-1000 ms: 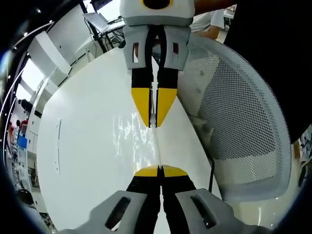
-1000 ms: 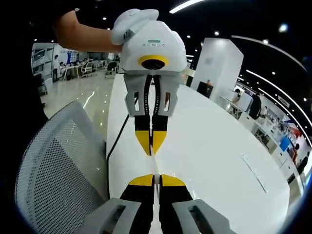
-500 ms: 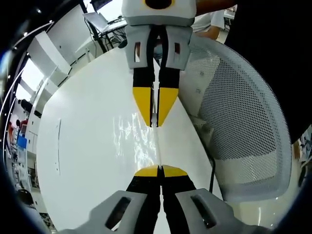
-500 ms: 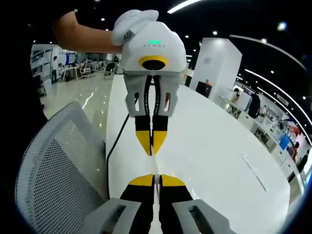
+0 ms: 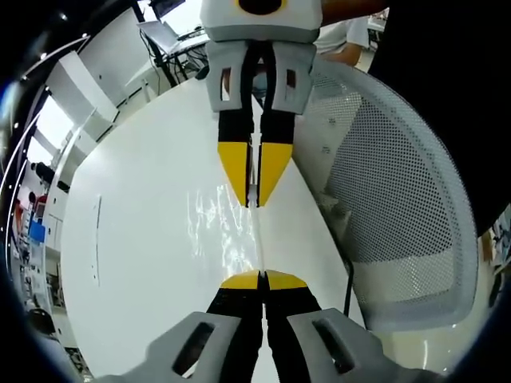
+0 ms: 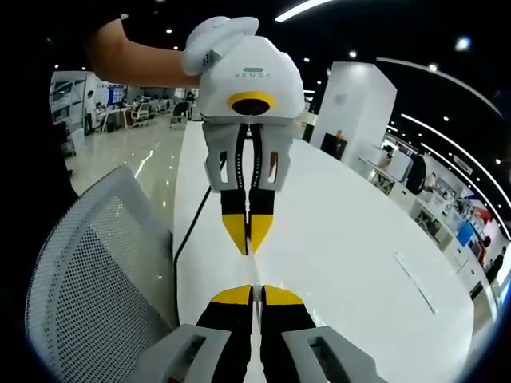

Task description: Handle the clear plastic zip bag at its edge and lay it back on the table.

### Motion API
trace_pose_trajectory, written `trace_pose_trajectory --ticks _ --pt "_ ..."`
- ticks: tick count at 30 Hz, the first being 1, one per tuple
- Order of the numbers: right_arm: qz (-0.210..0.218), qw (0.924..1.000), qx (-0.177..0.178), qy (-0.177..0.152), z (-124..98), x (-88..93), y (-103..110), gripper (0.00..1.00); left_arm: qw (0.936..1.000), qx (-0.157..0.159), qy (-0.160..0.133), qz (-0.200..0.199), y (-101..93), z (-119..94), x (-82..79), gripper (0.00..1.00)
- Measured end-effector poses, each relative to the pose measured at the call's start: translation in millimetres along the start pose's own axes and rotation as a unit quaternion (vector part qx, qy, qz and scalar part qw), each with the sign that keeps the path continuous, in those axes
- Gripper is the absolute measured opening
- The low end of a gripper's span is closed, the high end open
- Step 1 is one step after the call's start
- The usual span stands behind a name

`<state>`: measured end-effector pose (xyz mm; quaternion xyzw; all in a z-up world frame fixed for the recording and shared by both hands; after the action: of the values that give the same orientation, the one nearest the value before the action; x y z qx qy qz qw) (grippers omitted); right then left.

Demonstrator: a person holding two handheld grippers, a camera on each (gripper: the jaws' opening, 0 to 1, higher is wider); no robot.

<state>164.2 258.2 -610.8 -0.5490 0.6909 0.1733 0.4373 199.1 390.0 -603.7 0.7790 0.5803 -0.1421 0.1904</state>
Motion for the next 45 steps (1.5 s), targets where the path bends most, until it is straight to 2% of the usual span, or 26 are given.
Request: trace_pose_trajectory --ticks 20,45 --pt "0.01 0.9999 0.01 -0.005 -3.1 2.3 -0.1 0.0 0.9999 0.009 0.006 0.005 2.5 1.9 -2.9 0.0" --pt "0.007 1.0 -0.001 -0.003 -0.6 3.3 -2.3 0.0 0.9999 0.01 0.011 -0.007 0.5 2.0 4.3 0.0"
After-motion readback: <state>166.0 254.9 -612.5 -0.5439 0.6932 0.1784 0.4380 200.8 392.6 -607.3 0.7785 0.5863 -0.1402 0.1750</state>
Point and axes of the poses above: the point that each gripper's makers call its tool centre point, and the gripper's own axes: z roughly forward along the fingers, y roughly to its left, x roughly out of its underside, the point moved 8 cm from there along -z, roughly backward along the fingers, and after that the axes turned 3 degrees about x, right-handed, at the moved point
